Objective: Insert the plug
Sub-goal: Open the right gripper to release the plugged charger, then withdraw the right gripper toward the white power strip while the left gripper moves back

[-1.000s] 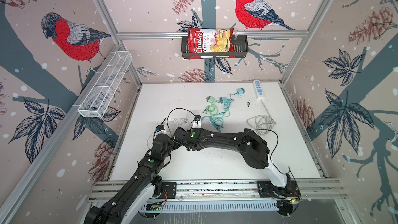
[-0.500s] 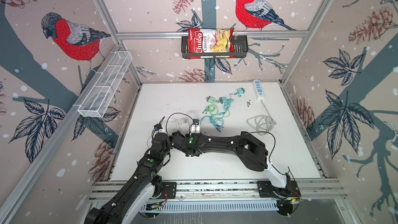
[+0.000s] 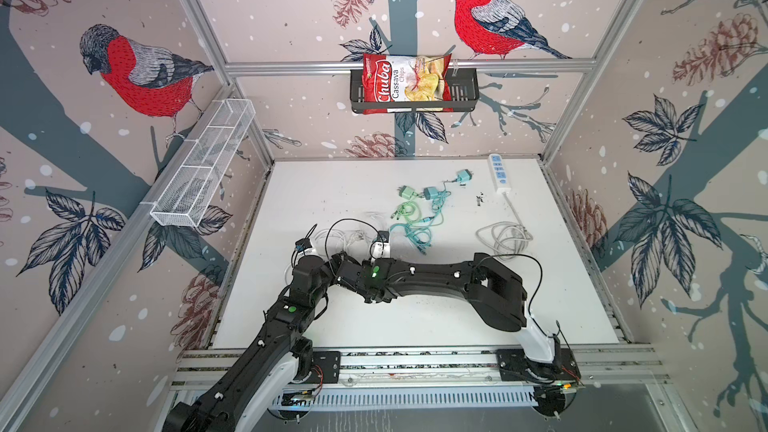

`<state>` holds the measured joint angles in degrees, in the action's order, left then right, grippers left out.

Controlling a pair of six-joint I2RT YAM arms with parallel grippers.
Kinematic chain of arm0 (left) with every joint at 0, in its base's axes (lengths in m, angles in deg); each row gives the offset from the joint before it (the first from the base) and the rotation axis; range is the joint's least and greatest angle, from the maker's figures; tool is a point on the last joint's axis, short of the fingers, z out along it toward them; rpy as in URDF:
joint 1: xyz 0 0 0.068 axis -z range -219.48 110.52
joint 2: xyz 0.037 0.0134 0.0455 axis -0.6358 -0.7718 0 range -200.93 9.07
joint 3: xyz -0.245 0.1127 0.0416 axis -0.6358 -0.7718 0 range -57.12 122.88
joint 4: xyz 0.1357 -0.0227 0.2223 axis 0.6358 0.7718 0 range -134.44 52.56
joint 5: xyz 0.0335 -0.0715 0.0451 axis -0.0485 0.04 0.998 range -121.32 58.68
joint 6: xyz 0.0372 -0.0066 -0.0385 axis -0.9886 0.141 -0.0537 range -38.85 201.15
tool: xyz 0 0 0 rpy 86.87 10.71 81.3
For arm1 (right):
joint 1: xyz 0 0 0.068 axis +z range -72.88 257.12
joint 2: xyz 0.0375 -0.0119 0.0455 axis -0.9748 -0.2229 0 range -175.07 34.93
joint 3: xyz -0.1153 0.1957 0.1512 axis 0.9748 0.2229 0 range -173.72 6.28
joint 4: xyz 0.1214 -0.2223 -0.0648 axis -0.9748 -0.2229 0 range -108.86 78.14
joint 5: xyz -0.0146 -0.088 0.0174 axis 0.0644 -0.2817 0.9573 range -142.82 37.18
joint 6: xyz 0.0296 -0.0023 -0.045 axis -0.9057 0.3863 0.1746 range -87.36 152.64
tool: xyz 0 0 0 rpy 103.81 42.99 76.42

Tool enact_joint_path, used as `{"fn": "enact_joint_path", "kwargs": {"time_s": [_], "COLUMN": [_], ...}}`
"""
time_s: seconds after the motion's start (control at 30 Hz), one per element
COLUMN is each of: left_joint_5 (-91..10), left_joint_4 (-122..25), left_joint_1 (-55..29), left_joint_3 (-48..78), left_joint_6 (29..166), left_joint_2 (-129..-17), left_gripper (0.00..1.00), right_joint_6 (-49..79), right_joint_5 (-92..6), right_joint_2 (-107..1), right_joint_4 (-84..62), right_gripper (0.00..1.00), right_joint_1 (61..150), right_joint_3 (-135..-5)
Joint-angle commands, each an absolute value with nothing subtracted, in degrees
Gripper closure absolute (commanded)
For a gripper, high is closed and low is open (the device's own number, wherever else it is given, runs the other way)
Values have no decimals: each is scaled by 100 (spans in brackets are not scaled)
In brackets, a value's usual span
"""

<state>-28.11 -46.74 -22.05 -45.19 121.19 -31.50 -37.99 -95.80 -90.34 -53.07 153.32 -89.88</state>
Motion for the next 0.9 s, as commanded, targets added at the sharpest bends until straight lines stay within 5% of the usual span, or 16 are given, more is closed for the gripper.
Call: {"fn": "enact_joint_path", "kwargs": {"time_s": [0.0,0.3,0.53,0.7,0.87], "left_joint_5": [-2698,-2639,-2754,-3338,-3324], "left_joint_4": [-4576,-4322,-3778,-3544,-3887], "left_joint_1": [-2223,-2217,-2217,-2184,-1445], "left_joint_3": [-4438,-4414,-4134,-3683,-3455], "left_joint_6": [11975,12002,11951,11698,11699], "left_joint_2": [-3148,-3063,-2785,-2646,-3017], "left_gripper": [19,18,18,28,29], "right_joint_6": [-3598,-3307,-3196,-2993,-2591], "right_joint_5": [-8692,-8809,-9089,-9241,-9202], "right_joint_2": [-9039,-8571,-7739,-6768,-5728], "right_joint_4": [-5433,-5207,-5170,-4864,-4368], "right_gripper": [64,44,42,43,40], "right_joint_1": [15358,15400,15505,15255,14506], "right_joint_3": [-9066,-8986,-8663,-7827,-6671]}}
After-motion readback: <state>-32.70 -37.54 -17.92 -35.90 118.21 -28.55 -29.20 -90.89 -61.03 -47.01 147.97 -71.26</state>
